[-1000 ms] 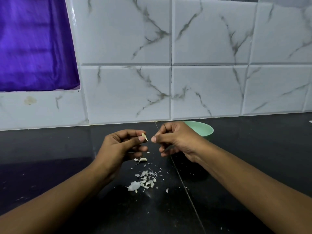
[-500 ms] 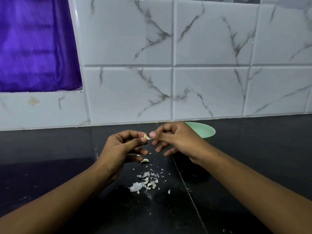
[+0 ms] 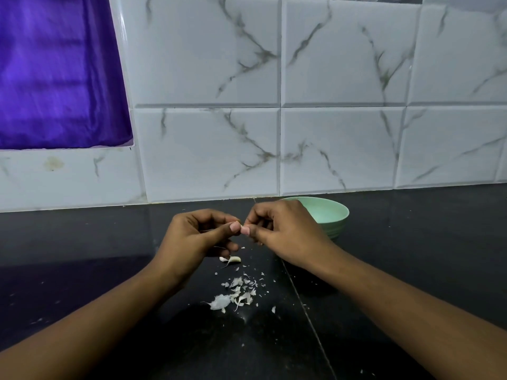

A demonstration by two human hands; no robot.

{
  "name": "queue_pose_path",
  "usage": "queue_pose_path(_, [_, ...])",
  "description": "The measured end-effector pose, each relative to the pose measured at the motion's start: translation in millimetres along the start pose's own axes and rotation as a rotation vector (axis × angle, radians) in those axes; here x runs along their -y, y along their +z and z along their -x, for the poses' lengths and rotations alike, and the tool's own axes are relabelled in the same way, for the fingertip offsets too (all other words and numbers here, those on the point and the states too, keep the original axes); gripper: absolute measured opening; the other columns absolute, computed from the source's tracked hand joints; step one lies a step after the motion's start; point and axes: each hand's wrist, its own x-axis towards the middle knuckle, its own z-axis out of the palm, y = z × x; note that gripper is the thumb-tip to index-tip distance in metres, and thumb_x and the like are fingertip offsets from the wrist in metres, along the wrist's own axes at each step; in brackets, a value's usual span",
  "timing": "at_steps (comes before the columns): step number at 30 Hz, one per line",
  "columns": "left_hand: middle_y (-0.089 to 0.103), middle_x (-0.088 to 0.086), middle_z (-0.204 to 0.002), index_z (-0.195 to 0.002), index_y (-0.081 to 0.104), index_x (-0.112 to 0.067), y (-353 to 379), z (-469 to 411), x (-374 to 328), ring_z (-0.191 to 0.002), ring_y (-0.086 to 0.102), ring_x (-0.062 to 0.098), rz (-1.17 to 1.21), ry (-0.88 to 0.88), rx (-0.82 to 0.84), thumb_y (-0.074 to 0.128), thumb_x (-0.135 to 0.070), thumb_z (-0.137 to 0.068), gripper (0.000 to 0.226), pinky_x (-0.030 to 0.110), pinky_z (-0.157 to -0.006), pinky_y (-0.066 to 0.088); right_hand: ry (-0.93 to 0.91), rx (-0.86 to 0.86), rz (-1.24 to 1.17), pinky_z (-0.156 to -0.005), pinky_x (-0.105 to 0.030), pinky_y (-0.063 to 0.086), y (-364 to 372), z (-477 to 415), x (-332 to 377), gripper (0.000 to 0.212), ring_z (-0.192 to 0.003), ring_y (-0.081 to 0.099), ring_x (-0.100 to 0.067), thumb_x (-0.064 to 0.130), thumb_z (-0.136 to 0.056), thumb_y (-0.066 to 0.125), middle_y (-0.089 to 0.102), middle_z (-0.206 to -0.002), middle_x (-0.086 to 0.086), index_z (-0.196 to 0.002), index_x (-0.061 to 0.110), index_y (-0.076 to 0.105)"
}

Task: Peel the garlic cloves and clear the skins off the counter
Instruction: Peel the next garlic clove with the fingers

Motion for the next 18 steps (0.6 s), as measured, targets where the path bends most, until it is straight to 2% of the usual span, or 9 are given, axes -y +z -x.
queue_pose_path(2, [0.070, 0.011, -0.068, -0.081, 0.069, -0.004, -1.8, -0.8, -1.3, -0.055, 0.067, 0.016, -0.018, 0.026, 0.010, 0.071, -0.016, -0.066, 0.019, 0.021, -0.052, 0.054, 0.043, 0.037, -0.098, -0.066, -0.033, 0.055, -0.2, -0.8, -0.6, 0.013, -0.063, 0.064, -0.007, 0.025, -0.085, 0.069, 0.065, -0.062, 0.010, -0.073, 0.024, 0.065])
queue_pose_path(6, [0.069, 0.009, -0.065, -0.079, 0.069, -0.007, -3.6, -1.3, -2.0, -0.055, 0.068, 0.016, -0.065, 0.076, 0.037, 0.070, -0.016, -0.066, 0.016, 0.021, -0.053, 0.054, 0.249, 0.164, -0.460, -0.051, -0.026, 0.051, -0.8, -1.4, 0.8, 0.015, -0.055, 0.060, -0.007, 0.016, -0.089, 0.065, 0.064, -0.059, 0.004, -0.074, 0.018, 0.062])
queue_pose_path(10, [0.070, 0.006, -0.067, -0.080, 0.068, -0.008, -4.9, -0.7, -3.7, -0.056, 0.067, 0.017, -0.101, 0.142, 0.047, 0.069, -0.017, -0.068, 0.016, 0.023, -0.055, 0.055, 0.400, 0.232, -0.726, -0.047, -0.024, 0.050, -3.1, -0.7, 3.4, 0.016, -0.050, 0.054, -0.008, 0.013, -0.090, 0.061, 0.059, -0.055, 0.003, -0.074, 0.012, 0.063])
queue_pose_path(14, [0.070, 0.007, -0.067, -0.083, 0.069, -0.007, -4.3, 0.1, -2.6, -0.056, 0.067, 0.018, -0.090, 0.162, 0.039, 0.068, -0.017, -0.069, 0.017, 0.024, -0.055, 0.055, 0.496, 0.283, -0.881, -0.047, -0.026, 0.052, -3.1, -0.4, 5.0, 0.023, -0.046, 0.050, -0.009, 0.017, -0.092, 0.056, 0.052, -0.053, 0.003, -0.070, 0.011, 0.061])
queue_pose_path(18, [0.071, 0.004, -0.070, -0.085, 0.068, -0.007, -5.2, -1.2, -0.5, -0.054, 0.066, 0.015, -0.038, 0.126, 0.000, 0.066, -0.011, -0.075, 0.011, 0.022, -0.054, 0.054, 0.553, 0.195, -0.897, -0.046, -0.026, 0.048, -8.6, -4.4, -1.2, 0.032, -0.037, 0.037, -0.009, 0.022, -0.092, 0.057, 0.041, -0.045, 0.005, -0.060, 0.015, 0.053])
